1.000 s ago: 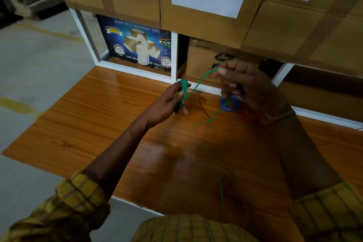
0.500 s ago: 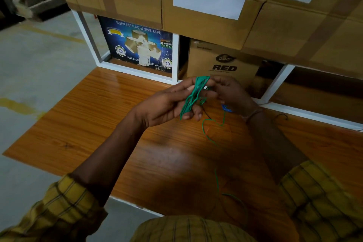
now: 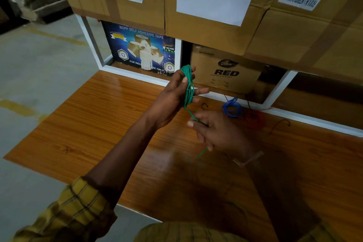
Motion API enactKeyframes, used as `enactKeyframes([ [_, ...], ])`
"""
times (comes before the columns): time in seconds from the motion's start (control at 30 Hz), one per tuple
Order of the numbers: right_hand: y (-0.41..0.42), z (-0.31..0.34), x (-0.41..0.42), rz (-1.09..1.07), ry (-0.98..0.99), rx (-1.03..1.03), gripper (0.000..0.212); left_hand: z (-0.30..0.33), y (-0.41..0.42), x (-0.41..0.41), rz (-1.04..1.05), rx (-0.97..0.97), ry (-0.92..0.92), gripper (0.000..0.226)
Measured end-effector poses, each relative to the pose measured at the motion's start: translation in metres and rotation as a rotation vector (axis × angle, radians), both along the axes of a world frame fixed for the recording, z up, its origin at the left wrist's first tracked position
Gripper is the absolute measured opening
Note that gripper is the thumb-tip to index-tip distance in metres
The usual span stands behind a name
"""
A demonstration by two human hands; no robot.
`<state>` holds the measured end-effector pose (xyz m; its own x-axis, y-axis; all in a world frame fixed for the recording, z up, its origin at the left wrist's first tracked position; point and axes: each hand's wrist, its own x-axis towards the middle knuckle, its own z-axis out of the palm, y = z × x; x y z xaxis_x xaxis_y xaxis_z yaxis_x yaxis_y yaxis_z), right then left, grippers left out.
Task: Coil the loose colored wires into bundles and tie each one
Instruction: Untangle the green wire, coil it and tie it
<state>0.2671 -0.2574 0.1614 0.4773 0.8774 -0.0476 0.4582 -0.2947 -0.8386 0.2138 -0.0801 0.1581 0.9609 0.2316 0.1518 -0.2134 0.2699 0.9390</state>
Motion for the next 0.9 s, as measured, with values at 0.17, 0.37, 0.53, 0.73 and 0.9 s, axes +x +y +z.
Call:
enactKeyframes([
  [0.17,-0.013,0.030,0.023,0.077,0.074,0.082,0.017,-0.005,-0.001,0.004,0.159,0.524,0.106,0.042],
  [0.37,-0.025,0.046,0.047,0.217,0.556,0.258,0.037,0.004,0.011,0.003,0.103,0.835,0.139,0.042],
  [0.53,-0.022,0.058,0.059,0.224,0.677,0.271,0.038,0.023,0.005,-0.005,-0.023,0.847,0.173,0.036],
  [0.73,-0.026,0.070,0.066,0.197,0.715,-0.059,0.033,0.017,0.013,-0.007,-0.019,0.945,0.208,0.037],
  [0.9,-0.037,0.083,0.071,0.214,0.681,-0.083,0.029,-0.001,0.024,-0.014,-0.038,0.952,0.287,0.035],
])
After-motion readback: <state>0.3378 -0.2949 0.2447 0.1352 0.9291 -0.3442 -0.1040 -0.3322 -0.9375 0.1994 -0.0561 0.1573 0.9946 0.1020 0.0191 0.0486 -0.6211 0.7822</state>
